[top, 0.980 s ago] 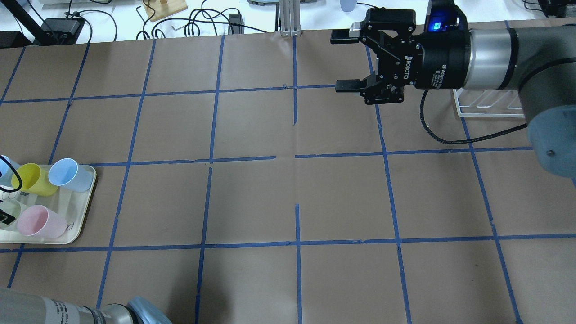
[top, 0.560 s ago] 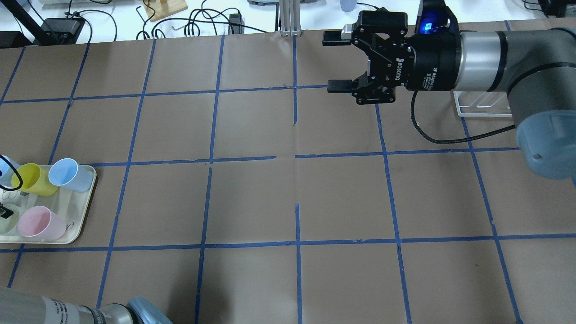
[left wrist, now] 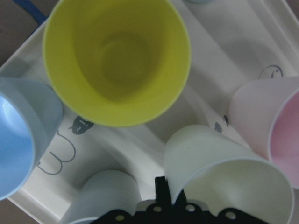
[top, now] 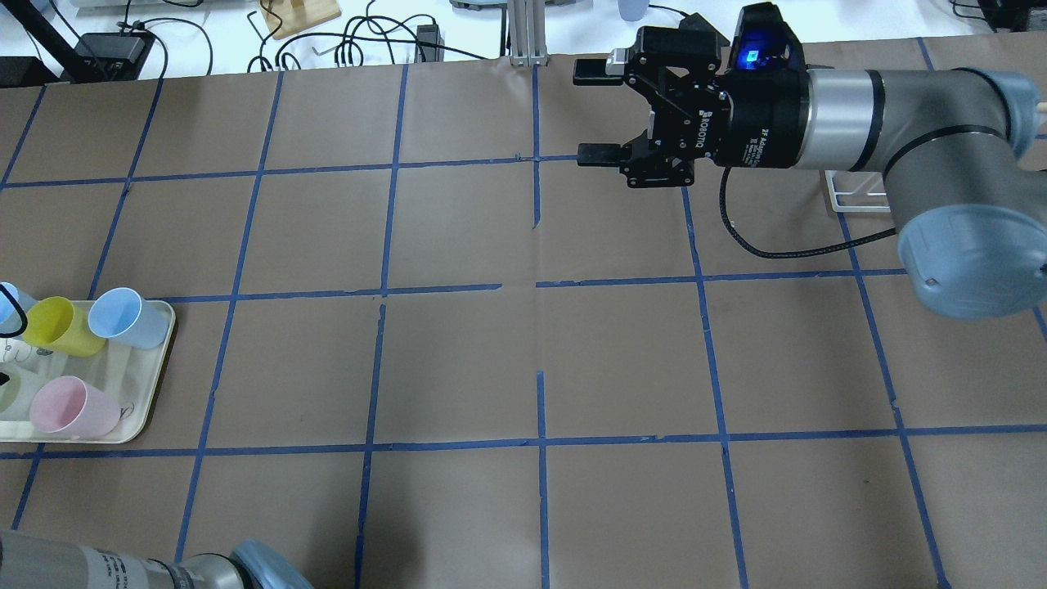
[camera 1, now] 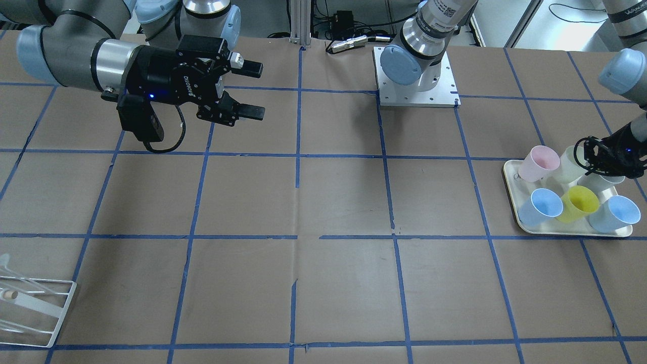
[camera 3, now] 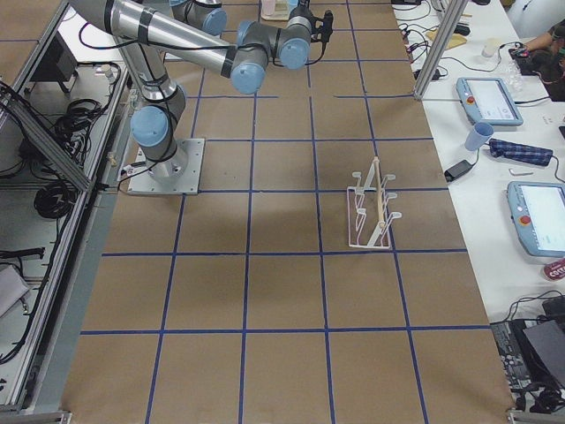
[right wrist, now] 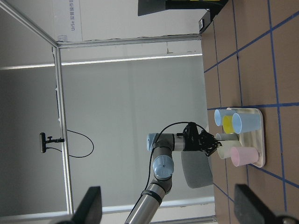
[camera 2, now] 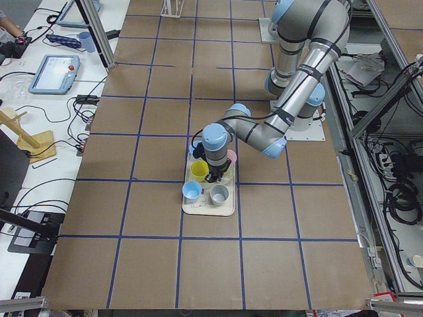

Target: Transfer IKEA cup to right arm and place on rack

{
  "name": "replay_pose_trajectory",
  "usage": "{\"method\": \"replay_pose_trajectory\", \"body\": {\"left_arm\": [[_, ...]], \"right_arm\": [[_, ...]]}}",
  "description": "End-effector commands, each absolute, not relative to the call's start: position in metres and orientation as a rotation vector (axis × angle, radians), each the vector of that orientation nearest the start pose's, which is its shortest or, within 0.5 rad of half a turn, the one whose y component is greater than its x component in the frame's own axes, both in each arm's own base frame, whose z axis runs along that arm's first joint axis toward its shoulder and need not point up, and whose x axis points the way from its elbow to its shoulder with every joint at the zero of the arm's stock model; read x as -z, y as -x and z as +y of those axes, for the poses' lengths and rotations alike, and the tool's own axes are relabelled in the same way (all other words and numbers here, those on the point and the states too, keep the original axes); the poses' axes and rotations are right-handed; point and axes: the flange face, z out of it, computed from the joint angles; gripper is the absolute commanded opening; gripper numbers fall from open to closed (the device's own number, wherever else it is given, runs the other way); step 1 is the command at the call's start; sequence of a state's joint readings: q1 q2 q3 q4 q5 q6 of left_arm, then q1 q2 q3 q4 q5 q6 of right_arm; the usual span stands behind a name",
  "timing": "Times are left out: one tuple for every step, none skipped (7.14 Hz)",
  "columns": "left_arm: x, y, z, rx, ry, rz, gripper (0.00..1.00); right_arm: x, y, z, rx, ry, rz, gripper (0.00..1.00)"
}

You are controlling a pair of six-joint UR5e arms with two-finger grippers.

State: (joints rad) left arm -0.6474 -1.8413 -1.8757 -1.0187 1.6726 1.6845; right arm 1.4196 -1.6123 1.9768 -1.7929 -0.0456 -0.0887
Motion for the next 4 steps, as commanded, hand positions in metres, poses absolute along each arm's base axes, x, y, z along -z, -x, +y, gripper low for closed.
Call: {"method": "replay_pose_trajectory", "body": {"left_arm": [[-0.302, -0.348, -0.42, -0.137, -1.148, 2.864, 0.0], [-0.324, -0.331, -0.422, -0.136, -1.174, 2.863, 0.0], [-0.361, -0.309, -0.432, -0.125, -1.217, 2.845, 0.0], [-0.397, -0.291, -0.43, -0.098, -1.233, 2.909, 0.0]], "right_arm": [[-0.421, -0.161, -0.475, 0.06, -0.184, 1.573, 1.0], [-0.416, -0.157, -0.476, 0.055, -0.199, 1.574, 1.0], [-0.41, -0.151, -0.479, 0.056, -0.217, 1.573, 1.0], [-0.411, -0.149, -0.48, 0.052, -0.229, 1.569, 1.0]]}}
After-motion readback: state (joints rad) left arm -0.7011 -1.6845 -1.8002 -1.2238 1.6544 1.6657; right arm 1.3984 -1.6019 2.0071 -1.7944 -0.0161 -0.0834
